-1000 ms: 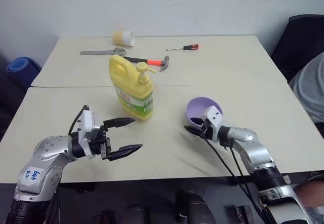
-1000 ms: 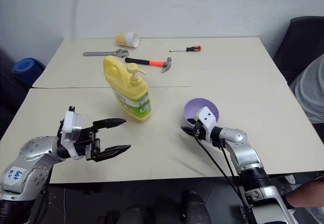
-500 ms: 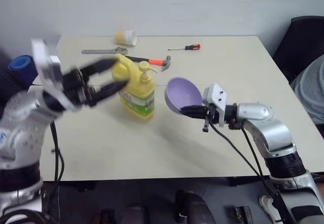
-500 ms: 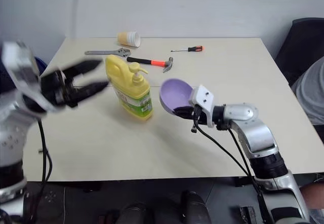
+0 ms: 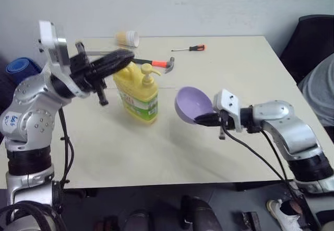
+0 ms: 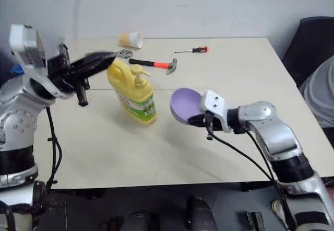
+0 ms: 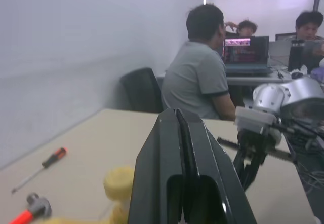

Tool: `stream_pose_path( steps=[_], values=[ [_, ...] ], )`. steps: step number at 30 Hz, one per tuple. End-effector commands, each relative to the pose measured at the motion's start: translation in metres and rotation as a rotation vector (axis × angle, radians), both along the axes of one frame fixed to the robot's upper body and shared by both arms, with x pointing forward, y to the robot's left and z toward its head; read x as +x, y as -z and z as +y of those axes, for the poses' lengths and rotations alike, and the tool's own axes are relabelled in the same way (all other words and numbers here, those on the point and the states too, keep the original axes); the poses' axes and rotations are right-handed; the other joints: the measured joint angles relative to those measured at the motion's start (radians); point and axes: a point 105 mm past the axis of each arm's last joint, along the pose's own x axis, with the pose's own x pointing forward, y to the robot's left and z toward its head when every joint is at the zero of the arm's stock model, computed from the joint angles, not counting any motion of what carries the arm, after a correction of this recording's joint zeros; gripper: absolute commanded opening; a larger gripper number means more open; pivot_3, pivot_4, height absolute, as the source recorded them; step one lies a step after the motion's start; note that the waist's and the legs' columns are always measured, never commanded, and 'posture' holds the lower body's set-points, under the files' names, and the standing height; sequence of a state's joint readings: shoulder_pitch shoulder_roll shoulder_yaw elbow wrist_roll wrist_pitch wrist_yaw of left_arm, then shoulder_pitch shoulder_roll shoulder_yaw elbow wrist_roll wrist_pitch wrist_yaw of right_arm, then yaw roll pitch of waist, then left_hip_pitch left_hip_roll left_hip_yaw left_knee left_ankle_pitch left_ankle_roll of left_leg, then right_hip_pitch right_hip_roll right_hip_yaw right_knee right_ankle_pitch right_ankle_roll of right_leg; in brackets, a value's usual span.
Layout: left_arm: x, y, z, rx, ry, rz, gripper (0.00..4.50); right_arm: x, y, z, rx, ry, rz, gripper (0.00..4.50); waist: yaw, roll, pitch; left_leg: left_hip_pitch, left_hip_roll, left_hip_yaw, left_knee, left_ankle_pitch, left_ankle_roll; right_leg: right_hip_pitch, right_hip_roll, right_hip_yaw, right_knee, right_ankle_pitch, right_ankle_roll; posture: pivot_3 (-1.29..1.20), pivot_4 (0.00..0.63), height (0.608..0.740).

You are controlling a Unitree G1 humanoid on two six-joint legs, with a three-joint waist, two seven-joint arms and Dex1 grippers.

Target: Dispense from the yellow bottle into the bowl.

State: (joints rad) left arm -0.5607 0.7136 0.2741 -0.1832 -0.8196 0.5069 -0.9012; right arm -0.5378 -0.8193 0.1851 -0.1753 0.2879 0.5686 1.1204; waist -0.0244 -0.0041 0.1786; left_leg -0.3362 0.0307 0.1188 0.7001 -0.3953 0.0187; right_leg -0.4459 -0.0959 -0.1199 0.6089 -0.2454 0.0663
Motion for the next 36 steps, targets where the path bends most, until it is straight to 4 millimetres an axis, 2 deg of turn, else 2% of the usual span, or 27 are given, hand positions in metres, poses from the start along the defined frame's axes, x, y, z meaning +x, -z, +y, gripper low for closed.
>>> stream_pose_path(
  steps=[1,2,5,9,11,14,16,19,20,30,33,36],
  values=[
    [-0.022,0.017,0.006,0.103,0.026,0.035,0.03,-0.005,0.007,-0.017,-0.063,0.029,0.003,0.00,-0.004,-0.001,0.000,0.000,0.000,0.000,0.001,0.000,0.000,0.000,0.000,0.000,0.000,0.000,0.000,0.00,0.150,0.740],
    [-0.026,0.030,0.008,0.143,0.031,0.074,0.03,-0.004,0.015,-0.019,-0.063,0.047,0.022,0.00,-0.006,-0.001,0.000,0.001,0.000,0.001,0.000,0.000,0.000,0.000,0.000,0.001,0.000,0.000,0.000,0.00,0.150,0.740],
    [-0.031,0.050,0.010,0.163,0.024,0.134,0.03,0.000,0.033,-0.021,-0.054,0.075,0.046,0.00,-0.002,-0.001,0.000,0.001,0.001,0.001,0.000,0.000,-0.001,0.000,0.000,0.003,0.001,0.000,0.000,0.00,0.150,0.740],
    [-0.036,0.067,0.005,0.184,0.021,0.153,0.03,0.013,0.044,-0.022,-0.014,0.133,0.011,0.00,0.001,-0.001,0.000,0.001,0.000,0.000,0.001,0.001,-0.001,0.000,-0.001,0.008,0.002,0.000,0.000,0.00,0.150,0.740],
    [-0.039,0.072,0.001,0.179,0.023,0.166,0.03,0.013,0.048,-0.021,0.009,0.132,0.027,0.00,0.002,-0.001,0.000,0.001,0.000,0.000,0.001,0.001,-0.001,0.000,-0.001,0.008,0.002,0.000,0.000,0.00,0.150,0.740],
    [-0.048,0.083,-0.004,0.190,0.051,0.200,0.00,0.009,0.051,-0.020,0.011,0.117,0.028,0.71,0.000,-0.001,0.000,0.001,0.000,0.000,0.000,0.000,-0.001,0.000,-0.001,0.008,0.001,0.000,0.000,0.00,0.150,0.740],
    [-0.051,0.085,-0.004,0.183,0.052,0.213,0.00,0.011,0.045,-0.018,0.036,0.109,-0.045,1.32,0.001,-0.001,0.000,0.001,0.000,0.000,0.000,0.000,-0.001,0.000,-0.001,0.008,0.000,0.000,0.000,0.00,0.150,0.740],
    [-0.052,0.087,-0.004,0.180,0.046,0.222,0.00,0.012,0.042,-0.018,0.062,0.105,-0.110,2.47,0.000,-0.001,0.000,0.001,0.000,0.000,0.000,0.000,-0.001,0.000,-0.001,0.008,0.001,0.000,0.000,0.00,0.150,0.740],
    [-0.051,0.087,-0.005,0.178,0.045,0.221,0.00,0.010,0.047,-0.019,0.049,0.105,-0.095,2.82,0.000,0.000,0.000,0.001,0.000,0.000,0.001,0.000,-0.001,0.000,-0.001,0.008,0.002,0.000,0.000,0.00,0.150,0.740],
    [-0.046,0.085,-0.012,0.158,0.054,0.211,0.00,0.021,0.063,-0.018,0.125,0.131,-0.097,2.82,-0.001,0.000,0.000,0.001,0.000,0.000,0.000,0.001,-0.001,0.000,-0.001,0.008,0.002,0.000,0.000,0.00,0.150,0.740],
    [-0.046,0.084,-0.013,0.158,0.058,0.208,0.00,0.023,0.068,-0.017,0.138,0.128,-0.112,2.21,-0.002,0.000,0.000,0.001,0.000,0.000,0.000,0.001,-0.001,0.000,-0.001,0.009,0.002,0.000,0.000,0.00,0.150,0.740],
    [-0.047,0.081,-0.011,0.153,0.056,0.198,0.00,0.024,0.064,-0.015,0.155,0.120,-0.136,1.23,-0.002,0.000,0.000,0.001,0.000,0.000,0.000,0.001,-0.001,0.000,-0.001,0.009,0.002,0.000,0.000,0.00,0.150,0.740]
  ],
)
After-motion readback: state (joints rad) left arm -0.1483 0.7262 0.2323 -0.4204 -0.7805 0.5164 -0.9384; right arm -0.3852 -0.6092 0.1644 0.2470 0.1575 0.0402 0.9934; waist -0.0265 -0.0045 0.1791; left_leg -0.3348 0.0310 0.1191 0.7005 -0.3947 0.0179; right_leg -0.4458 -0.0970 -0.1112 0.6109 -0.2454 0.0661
